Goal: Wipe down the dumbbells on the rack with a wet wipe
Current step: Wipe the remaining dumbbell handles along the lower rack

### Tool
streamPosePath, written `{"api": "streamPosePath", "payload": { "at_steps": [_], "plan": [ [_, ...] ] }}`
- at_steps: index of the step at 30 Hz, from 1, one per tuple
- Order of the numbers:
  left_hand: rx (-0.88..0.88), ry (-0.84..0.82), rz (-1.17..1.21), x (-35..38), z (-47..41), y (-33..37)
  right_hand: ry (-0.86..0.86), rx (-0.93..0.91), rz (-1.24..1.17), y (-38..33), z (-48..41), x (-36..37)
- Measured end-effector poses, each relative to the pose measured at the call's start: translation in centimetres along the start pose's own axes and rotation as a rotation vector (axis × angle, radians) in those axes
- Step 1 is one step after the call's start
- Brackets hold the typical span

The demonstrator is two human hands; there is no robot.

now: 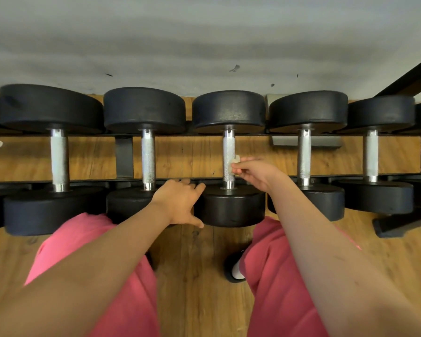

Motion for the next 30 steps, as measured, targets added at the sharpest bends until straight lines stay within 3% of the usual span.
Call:
{"api": "streamPosePath", "payload": {
  "at_steps": [4, 9, 12, 18, 25, 30],
  "plan": [
    [-0.041, -0.009, 0.272, -1.0, 1.2, -2.8, 0.084, -0.021, -0.033, 0.4, 0.0, -0.3],
    [-0.444, 0.206, 0.444, -1.0, 4.1, -8.3, 0.176, -0.045, 0.217, 0.2, -0.1, -0.8],
    [-0.565, 0.352, 0.432, -1.0, 4.7, -8.1, 0.161, -0.037, 0.223, 0.4, 0.0, -0.7],
    [-0.616, 0.396, 0.454, -1.2, 4.8, -8.5, 0.044, 0.065, -0.089, 0.5, -0.2, -0.5],
    [-0.629, 0.402, 0.464, -1.3, 4.9, -8.5, 0.065, -0.101, 0.299, 0.4, -0.8, -0.5],
    [-0.633, 0.405, 0.457, -1.2, 4.8, -8.5, 0.147, -0.164, 0.317, 0.3, -1.1, -1.6]
  ]
}}
Point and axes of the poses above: each hand's wrist, its own z-axis away from the middle knuckle, its own x-axis out of the palm, y = z × x, the point moved 8 cm from there along -z, towards the middle knuckle, and after that the axes turned 12 degrees about -x, right-handed, at the moved point
